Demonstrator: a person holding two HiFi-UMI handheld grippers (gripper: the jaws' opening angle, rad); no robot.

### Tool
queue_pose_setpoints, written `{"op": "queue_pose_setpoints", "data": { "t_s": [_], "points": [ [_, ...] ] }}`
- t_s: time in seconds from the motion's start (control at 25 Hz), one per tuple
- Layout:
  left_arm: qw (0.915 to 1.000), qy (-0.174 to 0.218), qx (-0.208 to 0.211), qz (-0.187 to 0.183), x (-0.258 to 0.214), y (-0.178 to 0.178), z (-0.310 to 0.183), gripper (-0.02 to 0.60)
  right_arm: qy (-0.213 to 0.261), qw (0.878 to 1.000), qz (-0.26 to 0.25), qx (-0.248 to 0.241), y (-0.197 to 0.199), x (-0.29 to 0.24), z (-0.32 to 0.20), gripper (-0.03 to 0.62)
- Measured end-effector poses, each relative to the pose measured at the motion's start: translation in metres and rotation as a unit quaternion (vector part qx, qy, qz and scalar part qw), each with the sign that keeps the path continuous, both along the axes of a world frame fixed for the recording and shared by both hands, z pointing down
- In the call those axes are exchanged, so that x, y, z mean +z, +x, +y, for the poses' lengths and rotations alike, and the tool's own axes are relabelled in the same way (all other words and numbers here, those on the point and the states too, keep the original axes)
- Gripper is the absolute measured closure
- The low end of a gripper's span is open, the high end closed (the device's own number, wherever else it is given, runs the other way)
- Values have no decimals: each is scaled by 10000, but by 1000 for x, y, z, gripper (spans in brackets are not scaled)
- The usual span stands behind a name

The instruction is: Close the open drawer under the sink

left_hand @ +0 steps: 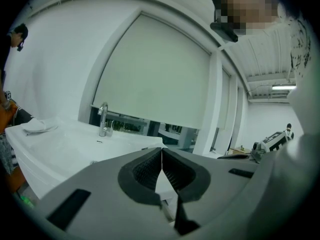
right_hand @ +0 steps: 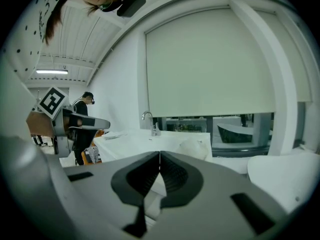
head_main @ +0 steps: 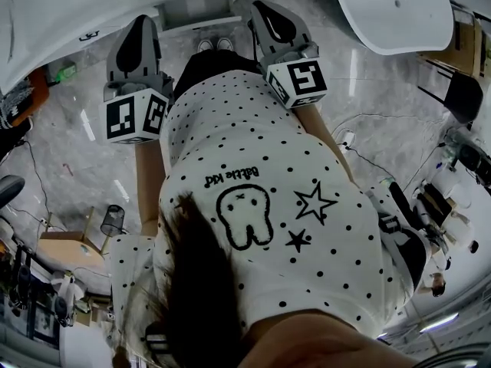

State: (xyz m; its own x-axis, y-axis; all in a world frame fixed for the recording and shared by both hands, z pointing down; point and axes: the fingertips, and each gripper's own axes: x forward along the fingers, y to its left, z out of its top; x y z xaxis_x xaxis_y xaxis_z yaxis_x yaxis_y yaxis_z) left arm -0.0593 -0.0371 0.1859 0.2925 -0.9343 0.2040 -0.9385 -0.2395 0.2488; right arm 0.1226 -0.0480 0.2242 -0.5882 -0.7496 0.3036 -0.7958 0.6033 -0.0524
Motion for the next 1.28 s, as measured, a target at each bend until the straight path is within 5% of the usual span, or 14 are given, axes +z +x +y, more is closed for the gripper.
{"op": "queue_pose_setpoints", "data": {
  "t_s": [1.28],
  "points": [
    [9974, -406, 598, 54, 20, 44, 19, 574, -110, 9972, 487, -562, -16, 17, 30, 580]
  ]
}}
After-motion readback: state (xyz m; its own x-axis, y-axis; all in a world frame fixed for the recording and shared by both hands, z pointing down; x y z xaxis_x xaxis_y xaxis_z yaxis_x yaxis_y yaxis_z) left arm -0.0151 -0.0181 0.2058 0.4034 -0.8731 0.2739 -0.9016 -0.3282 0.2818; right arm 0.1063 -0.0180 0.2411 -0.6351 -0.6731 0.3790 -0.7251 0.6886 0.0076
